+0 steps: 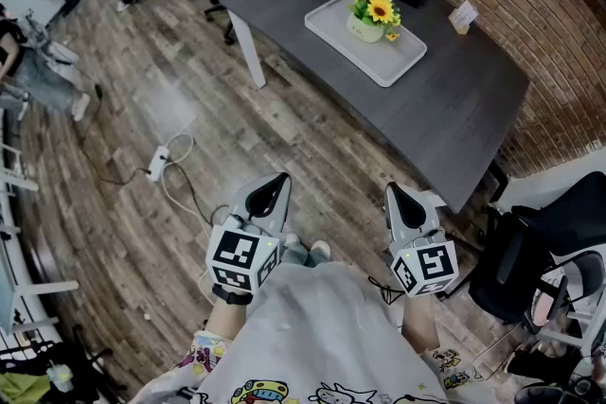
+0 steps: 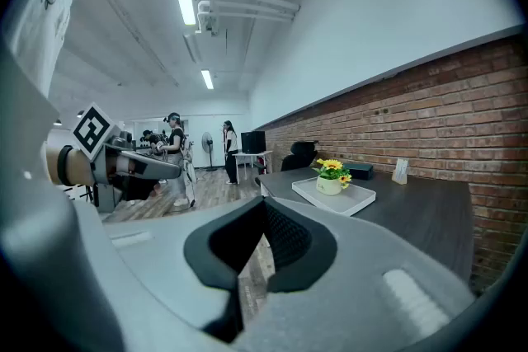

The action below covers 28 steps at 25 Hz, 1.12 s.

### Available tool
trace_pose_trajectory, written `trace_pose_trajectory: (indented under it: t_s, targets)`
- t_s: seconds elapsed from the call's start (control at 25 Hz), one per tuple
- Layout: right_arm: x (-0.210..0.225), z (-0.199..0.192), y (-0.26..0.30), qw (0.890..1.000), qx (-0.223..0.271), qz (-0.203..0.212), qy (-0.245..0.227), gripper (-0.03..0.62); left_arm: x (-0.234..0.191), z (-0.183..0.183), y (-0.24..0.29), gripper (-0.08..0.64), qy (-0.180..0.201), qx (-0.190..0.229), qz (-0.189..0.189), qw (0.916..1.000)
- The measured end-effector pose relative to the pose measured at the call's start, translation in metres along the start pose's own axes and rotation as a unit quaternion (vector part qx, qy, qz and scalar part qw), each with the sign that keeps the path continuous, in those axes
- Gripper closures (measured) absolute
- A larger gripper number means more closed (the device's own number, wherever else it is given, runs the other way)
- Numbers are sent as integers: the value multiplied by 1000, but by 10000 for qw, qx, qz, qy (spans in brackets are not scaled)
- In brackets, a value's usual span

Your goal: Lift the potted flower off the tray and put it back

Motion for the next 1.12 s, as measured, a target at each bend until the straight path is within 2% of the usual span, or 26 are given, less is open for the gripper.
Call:
trace_pose_trajectory:
  t_s: [0.12,0.24,0.6,0.88,1.12]
  targets:
    - [1,-1,-8,10000,53,-10,-5,589,4,-3,-4,543,-28,80,56,9999]
    - [0,-2,-13,10000,81,40,21,542,5,-5,-9,543,-2,108,186,9998]
    - [-3,0,-8,9994,127,288,138,459,2,-7,-10,431,-42,209,311,9993]
    - [4,12,30,9980,122,463,411,430,-28,4,15,368,-106,230,356,9990]
    - [13,28,93,9982,107,425,406,393,-79,28,52,331,-86,332,231,9991]
Point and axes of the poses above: the fingertips, and each gripper's own axes: y forward along the fingers, x to its right, z out of its top, the point moved 1 cm from there along -y, backward along the fingers, and after that the axes turned 4 degrees about -x, right-handed, at the moved point
